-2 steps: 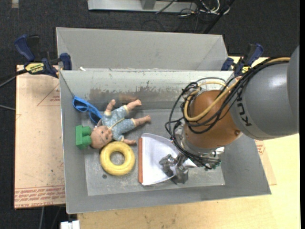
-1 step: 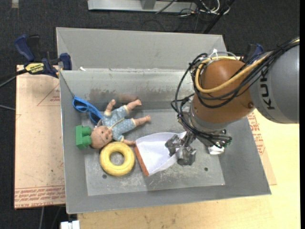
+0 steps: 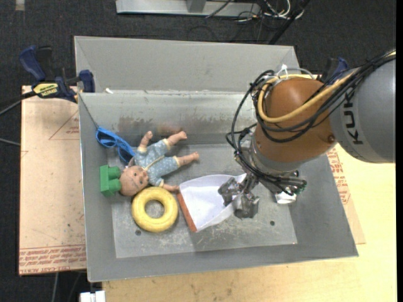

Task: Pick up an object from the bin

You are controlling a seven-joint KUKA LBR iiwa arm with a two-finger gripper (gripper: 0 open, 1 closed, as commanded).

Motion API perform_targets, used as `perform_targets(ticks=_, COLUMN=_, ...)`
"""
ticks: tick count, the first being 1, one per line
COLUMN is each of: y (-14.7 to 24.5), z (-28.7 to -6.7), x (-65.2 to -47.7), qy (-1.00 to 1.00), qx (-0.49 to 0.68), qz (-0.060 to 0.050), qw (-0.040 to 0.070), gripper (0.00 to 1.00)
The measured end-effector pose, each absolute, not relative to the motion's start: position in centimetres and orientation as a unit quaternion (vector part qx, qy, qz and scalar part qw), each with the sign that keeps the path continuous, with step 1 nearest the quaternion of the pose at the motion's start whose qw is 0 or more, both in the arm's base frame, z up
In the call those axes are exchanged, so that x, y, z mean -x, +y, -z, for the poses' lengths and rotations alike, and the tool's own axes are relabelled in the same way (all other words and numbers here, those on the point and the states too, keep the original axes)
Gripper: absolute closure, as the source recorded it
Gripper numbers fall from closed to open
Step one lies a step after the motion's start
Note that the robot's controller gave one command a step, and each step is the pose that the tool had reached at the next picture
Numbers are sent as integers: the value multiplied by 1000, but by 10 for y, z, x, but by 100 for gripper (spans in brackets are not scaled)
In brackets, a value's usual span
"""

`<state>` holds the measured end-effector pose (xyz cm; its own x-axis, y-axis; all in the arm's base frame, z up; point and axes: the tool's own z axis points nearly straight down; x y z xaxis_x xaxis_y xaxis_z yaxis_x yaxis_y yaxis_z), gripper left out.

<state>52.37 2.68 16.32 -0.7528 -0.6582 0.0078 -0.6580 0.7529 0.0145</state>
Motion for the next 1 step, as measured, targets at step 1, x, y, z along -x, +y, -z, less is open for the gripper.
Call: perform_targets(ticks=1, y=29, z=-205, x=-526, qy=-936, qx=-352, qz=7, qw=9, gripper=100)
